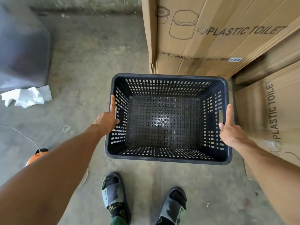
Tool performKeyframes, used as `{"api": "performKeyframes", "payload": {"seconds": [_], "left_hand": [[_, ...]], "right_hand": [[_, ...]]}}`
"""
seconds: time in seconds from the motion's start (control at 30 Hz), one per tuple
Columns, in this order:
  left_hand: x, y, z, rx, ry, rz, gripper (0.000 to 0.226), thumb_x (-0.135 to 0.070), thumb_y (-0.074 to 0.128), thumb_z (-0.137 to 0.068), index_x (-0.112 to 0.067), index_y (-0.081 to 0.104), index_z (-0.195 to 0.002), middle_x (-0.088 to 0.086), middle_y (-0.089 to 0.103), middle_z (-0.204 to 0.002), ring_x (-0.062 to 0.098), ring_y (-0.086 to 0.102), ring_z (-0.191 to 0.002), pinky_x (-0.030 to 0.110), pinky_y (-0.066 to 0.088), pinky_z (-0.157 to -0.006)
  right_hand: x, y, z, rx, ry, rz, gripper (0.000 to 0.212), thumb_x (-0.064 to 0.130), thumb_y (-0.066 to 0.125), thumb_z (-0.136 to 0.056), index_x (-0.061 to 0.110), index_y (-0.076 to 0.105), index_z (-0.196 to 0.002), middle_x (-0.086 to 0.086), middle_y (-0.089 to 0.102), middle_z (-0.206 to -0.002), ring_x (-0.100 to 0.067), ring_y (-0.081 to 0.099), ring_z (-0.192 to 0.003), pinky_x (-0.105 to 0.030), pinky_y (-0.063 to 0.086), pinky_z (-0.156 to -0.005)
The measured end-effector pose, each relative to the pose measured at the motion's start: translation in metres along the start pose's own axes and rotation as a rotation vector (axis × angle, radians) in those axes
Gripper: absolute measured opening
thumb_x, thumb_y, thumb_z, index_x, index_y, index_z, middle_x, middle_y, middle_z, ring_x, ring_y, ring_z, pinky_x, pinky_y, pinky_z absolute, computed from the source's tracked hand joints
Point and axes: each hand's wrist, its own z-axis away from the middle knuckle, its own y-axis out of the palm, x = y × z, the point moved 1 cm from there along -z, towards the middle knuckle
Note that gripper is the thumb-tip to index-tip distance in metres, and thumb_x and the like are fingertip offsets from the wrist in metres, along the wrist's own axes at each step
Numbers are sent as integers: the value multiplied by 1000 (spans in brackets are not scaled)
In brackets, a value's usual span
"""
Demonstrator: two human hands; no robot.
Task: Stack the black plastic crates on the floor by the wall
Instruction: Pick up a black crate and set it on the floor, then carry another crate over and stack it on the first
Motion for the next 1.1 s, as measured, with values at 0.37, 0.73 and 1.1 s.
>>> {"api": "performKeyframes", "payload": {"seconds": [0.37, 0.73, 1.1], "left_hand": [[-7, -103, 69, -81, 56, -293, 99, -64, 51, -91, -20, -7, -158, 14, 33, -153, 34, 40, -136, 48, 35, -110], [-7, -286, 241, -198, 67, -240, 70, -65, 49, -87, -20, 48, -140, 6, 52, -137, 27, 48, -127, 43, 39, -105], [140, -426, 360, -293, -148, -24, 67, -67, 50, -82, -23, 55, -131, 4, 59, -131, 27, 54, -124, 41, 45, -96]], "right_hand": [[58, -87, 68, -24, -220, 327, 75, 62, 36, -95, 31, 6, -157, -13, 34, -152, -32, 38, -137, -45, 41, -107], [205, -230, 234, 29, -475, 309, 64, 69, 36, -91, 33, 44, -143, -1, 48, -143, -26, 49, -129, -41, 46, -98], [412, -312, 371, -24, -662, 330, 66, 71, 36, -91, 34, 39, -146, 2, 50, -142, -23, 50, -127, -39, 46, -96]]}}
